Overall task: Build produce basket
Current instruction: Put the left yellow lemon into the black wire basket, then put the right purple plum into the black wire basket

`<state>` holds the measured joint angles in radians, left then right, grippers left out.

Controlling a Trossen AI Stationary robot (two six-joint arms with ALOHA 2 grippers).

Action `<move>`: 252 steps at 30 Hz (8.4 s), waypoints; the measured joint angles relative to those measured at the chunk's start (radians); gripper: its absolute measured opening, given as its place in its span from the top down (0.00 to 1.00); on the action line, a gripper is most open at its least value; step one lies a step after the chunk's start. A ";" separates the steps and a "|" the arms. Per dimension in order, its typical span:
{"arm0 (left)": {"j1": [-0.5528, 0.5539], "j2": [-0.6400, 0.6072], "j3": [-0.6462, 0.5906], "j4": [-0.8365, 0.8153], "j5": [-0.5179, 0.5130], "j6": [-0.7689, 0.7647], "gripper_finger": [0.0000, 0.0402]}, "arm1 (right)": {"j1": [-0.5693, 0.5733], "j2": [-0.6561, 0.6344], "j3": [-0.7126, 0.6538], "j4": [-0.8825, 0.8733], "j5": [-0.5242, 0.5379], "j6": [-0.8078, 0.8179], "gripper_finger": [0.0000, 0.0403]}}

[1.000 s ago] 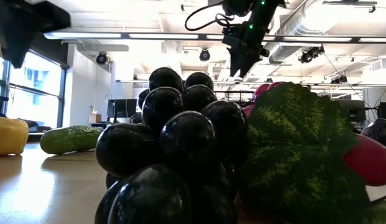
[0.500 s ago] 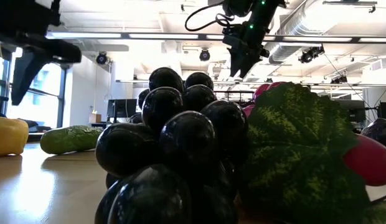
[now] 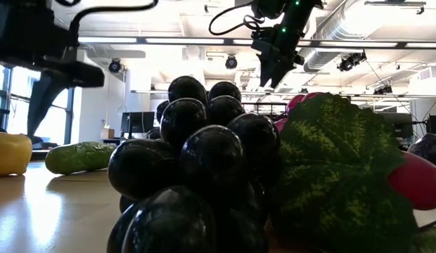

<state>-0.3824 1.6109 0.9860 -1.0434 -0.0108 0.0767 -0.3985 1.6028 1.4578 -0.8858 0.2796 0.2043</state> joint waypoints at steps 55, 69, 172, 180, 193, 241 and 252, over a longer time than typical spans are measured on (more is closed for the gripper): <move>0.096 -0.258 0.004 0.088 -0.197 -0.544 0.72 | 0.002 0.000 0.000 0.004 -0.205 -0.044 0.38; 0.361 -0.337 0.005 0.291 -0.323 -0.373 0.72 | 0.002 0.000 0.000 0.013 -0.254 0.058 0.38; 0.737 -0.351 0.004 1.100 -0.342 0.091 0.33 | 0.525 -0.263 -0.366 -0.540 -0.179 0.892 0.02; 0.653 -0.351 0.004 1.092 -0.309 0.091 0.33 | 0.525 -0.375 -0.553 -0.393 -0.238 0.966 0.02; 0.596 -0.351 0.004 1.092 -0.337 0.060 0.33 | 0.525 -0.400 -0.742 -0.197 -0.335 1.003 0.02; 0.598 -0.351 0.004 0.837 -0.352 -0.059 0.33 | 0.524 -0.399 -0.671 -0.023 -0.251 1.057 0.38; 0.598 -0.351 0.004 0.831 -0.211 -0.179 0.33 | 0.523 -0.399 -0.500 -0.022 -0.130 1.025 0.38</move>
<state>0.2153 1.2602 0.9905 -0.2123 -0.2215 -0.1020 0.1246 1.2041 0.9575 -0.9081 0.1500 1.2289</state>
